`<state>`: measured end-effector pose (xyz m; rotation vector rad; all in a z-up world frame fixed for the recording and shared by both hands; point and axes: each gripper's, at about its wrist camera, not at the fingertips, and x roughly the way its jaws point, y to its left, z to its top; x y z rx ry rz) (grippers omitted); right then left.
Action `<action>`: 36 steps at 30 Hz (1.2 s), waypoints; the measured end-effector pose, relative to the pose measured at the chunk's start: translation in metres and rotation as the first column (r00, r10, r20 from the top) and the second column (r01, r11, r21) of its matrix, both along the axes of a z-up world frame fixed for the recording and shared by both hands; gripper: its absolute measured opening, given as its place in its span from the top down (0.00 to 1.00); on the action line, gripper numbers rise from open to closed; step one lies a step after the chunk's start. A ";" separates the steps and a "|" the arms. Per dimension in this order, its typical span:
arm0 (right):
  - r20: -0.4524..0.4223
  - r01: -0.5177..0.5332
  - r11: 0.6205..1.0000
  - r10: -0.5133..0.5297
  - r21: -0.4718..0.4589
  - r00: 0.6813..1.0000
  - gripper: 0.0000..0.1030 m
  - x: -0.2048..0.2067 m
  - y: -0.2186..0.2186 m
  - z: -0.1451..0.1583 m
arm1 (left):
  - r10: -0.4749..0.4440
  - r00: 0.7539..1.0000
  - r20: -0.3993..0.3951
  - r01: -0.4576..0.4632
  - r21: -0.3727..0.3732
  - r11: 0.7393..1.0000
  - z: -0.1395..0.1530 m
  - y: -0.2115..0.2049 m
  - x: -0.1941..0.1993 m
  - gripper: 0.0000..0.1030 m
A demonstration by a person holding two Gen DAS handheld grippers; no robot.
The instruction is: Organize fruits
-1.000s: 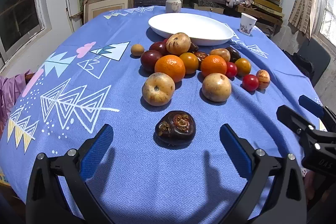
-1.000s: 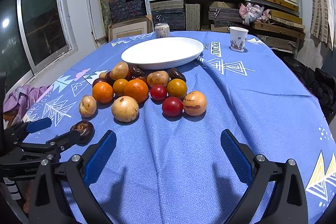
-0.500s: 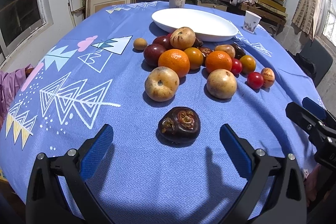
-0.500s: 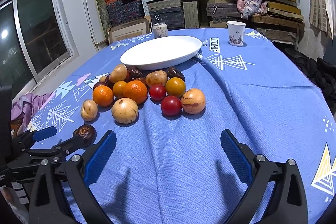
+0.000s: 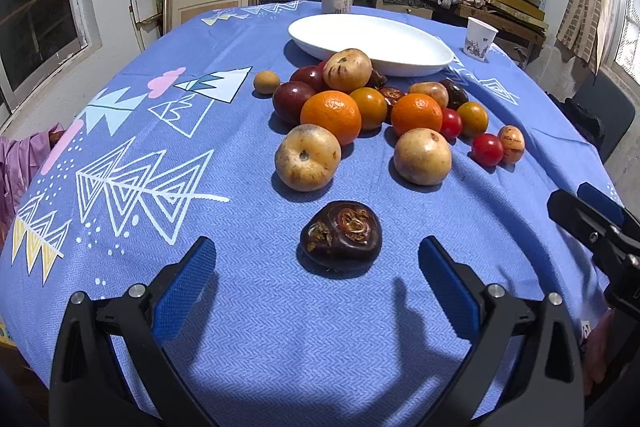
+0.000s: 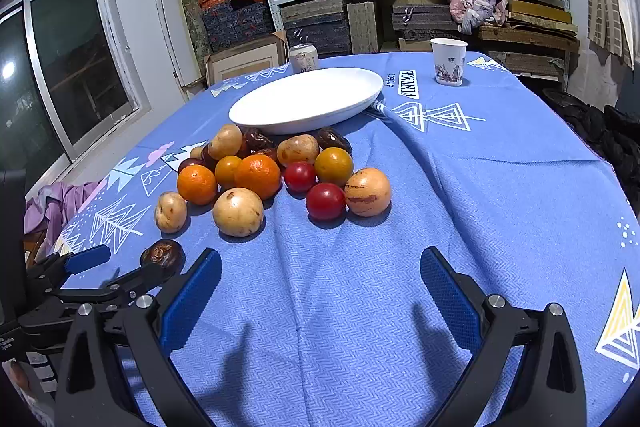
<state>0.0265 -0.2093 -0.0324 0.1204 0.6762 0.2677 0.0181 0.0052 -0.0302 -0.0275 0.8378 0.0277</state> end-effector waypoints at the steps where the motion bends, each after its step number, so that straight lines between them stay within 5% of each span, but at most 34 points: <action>1: 0.001 0.000 1.000 0.000 0.000 1.000 0.03 0.000 0.000 0.000 | 0.000 1.000 0.000 0.000 0.000 1.000 0.000 0.000 0.000 0.04; 13: -0.004 -0.007 1.000 0.008 0.003 1.000 0.03 0.000 0.002 0.000 | -0.007 1.000 -0.014 0.007 -0.009 1.000 -0.005 0.000 0.000 0.04; 26: 0.027 -0.008 0.999 0.007 0.047 1.000 0.03 -0.003 -0.002 0.001 | -0.098 0.995 -0.023 0.095 -0.125 0.988 -0.007 0.006 0.005 0.05; 27: 0.021 -0.012 0.998 0.011 0.063 1.000 0.03 -0.002 -0.004 0.000 | -0.102 0.994 -0.030 0.097 -0.131 0.987 -0.008 0.006 0.007 0.07; 29: 0.003 -0.021 0.996 0.021 0.088 1.000 0.03 0.000 -0.007 -0.002 | -0.119 0.991 -0.057 0.110 -0.144 0.983 -0.010 0.006 0.012 0.30; 31: -0.016 -0.034 0.994 0.036 0.104 0.999 0.03 0.002 -0.007 -0.004 | -0.129 0.987 -0.095 0.116 -0.134 0.984 -0.015 0.005 0.019 0.41; 36: 0.009 -0.030 0.992 0.029 0.124 1.000 0.03 0.001 -0.010 -0.003 | -0.160 0.983 -0.091 0.149 -0.123 0.981 -0.014 0.003 0.026 0.49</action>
